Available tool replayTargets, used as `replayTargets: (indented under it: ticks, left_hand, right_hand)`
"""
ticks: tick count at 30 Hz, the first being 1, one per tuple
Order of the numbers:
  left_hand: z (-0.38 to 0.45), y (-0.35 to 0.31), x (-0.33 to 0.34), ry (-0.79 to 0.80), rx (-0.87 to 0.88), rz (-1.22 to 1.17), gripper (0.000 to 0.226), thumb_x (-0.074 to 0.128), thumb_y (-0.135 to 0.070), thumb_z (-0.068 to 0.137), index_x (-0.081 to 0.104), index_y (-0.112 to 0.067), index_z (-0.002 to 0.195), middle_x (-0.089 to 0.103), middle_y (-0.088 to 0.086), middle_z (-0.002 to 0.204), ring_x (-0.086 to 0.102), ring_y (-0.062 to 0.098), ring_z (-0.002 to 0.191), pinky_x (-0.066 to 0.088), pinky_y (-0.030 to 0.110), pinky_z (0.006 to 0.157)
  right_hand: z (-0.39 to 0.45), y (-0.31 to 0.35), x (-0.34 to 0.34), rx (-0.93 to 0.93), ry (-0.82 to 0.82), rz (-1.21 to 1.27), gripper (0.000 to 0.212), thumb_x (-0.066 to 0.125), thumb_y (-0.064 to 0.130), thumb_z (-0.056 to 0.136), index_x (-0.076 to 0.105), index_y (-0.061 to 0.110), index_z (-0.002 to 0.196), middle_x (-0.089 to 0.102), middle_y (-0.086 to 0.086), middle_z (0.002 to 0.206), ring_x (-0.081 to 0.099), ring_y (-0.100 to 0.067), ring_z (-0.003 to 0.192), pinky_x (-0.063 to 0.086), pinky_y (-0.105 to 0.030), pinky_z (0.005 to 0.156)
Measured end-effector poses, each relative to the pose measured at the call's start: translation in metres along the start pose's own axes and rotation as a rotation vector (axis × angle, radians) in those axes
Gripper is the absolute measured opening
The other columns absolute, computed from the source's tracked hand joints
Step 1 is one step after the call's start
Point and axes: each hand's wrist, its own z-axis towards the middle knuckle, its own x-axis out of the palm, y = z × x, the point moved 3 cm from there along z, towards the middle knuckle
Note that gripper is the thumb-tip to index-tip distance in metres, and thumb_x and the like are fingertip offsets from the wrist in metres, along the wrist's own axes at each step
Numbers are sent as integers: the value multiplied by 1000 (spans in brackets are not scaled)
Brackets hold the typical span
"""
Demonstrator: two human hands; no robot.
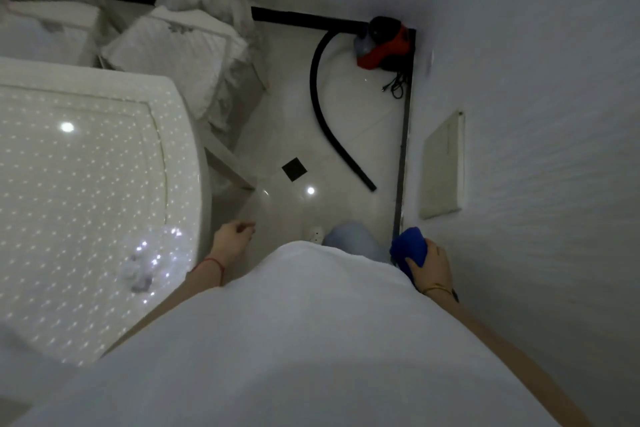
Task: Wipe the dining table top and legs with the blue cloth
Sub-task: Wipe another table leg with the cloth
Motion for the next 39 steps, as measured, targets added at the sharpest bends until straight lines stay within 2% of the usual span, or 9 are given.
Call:
replayTargets:
  ticks: [4,7,10,15,19,24,28,33,39]
  left_hand:
    - [50,-77,-28,-82,66,-39,29,56,-20,95,67,-11,121,65,9,126,59,26,118,41,28,101]
    - [83,-109,-39,-162,54,-92,26,58,-20,94,68,-12,117,69,8,120,63,24,112,43,26,97]
    - [104,-131,-46,-262,-5,-143,26,57,-18,94,68,-11,117,70,9,117,63,25,111,42,23,92]
    - [127,-164,-67,-472,-49,-166,30,54,1,90,64,-2,118,65,17,120,60,31,112,41,26,93]
    - [168,-160,-77,-538,-82,-43,35,55,-3,88,58,-5,123,60,16,122,56,33,114,44,36,97]
    - [231,-136,-71,-700,-82,150,42,55,-5,87,54,-4,129,53,16,133,52,34,123,46,43,100]
    - [277,-96,-48,-857,-37,222,41,48,-9,95,49,-8,136,40,13,149,31,28,142,34,46,114]
    - [314,-46,-35,-1130,119,386,38,57,-5,93,56,-4,131,49,13,143,38,27,139,33,46,116]
    - [341,-11,-26,-1444,190,695,36,64,-7,92,59,-2,127,52,16,137,42,31,136,34,44,115]
  right_hand:
    - [65,44,-36,19,21,-107,56,64,28,88,45,5,135,53,-21,126,55,-35,107,51,-46,89]
    - [140,98,-57,-91,76,-137,57,62,26,89,41,7,139,52,-22,130,55,-35,109,51,-49,91]
    - [210,183,-81,-252,107,-190,66,63,26,91,31,7,147,44,-22,138,48,-37,120,43,-49,103]
    - [284,347,-85,-642,139,-275,66,61,34,92,32,8,147,44,-19,138,47,-31,121,37,-38,105]
    - [310,454,-29,-907,269,-234,68,57,40,93,28,13,149,44,-13,139,46,-25,122,38,-37,108]
    - [322,528,73,-1243,427,-243,70,45,53,92,30,15,148,47,-8,138,47,-22,120,42,-39,104]
    - [327,553,161,-1414,557,-73,63,54,44,93,32,16,146,47,-2,141,48,-17,122,40,-31,104]
    - [331,567,263,-1709,648,168,55,55,36,94,38,12,141,47,-2,140,47,-14,123,42,-37,104]
    - [319,578,348,-1944,705,549,57,50,42,95,43,5,138,49,-11,139,49,-22,126,41,-44,104]
